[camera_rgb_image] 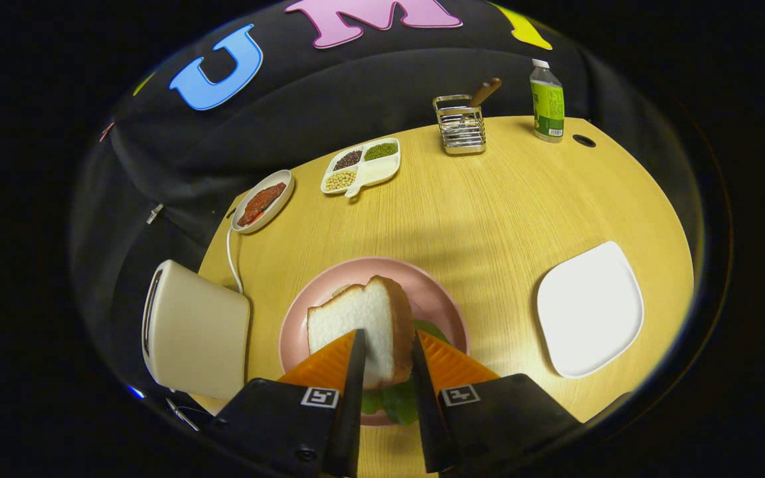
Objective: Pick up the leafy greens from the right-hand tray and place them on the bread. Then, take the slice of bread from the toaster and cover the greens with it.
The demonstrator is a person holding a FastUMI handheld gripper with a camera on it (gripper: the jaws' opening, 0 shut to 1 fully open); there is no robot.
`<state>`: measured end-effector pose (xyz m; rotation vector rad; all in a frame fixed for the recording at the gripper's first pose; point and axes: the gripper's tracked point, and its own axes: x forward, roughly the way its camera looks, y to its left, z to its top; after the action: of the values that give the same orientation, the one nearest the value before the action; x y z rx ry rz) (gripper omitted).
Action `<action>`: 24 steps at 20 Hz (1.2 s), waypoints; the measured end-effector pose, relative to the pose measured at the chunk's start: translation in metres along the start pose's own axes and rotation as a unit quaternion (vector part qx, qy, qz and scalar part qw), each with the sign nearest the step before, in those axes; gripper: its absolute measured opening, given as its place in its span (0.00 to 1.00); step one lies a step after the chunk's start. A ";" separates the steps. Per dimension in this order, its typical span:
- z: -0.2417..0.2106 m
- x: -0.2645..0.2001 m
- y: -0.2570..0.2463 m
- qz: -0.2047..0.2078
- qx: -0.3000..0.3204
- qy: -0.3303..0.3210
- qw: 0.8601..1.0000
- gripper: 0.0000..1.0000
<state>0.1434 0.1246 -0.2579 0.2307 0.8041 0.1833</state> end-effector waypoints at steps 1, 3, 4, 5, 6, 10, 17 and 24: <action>0.000 0.001 -0.006 -0.011 -0.007 -0.002 1.000 0.44; -0.003 0.000 -0.018 -0.035 -0.039 0.000 0.999 0.54; -0.004 -0.002 -0.021 -0.038 -0.051 -0.001 0.998 0.58; -0.004 -0.005 -0.020 -0.036 -0.059 -0.004 0.998 0.61; -0.003 -0.009 -0.020 -0.033 -0.065 -0.007 0.997 0.67; 0.010 -0.032 -0.019 -0.022 -0.105 -0.034 0.994 0.83; 0.089 -0.139 -0.020 -0.029 -0.187 -0.171 0.967 0.99; 0.156 -0.272 -0.002 -0.011 -0.189 -0.334 0.923 0.99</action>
<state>0.0724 0.0334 0.0343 -0.0867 0.0811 0.2163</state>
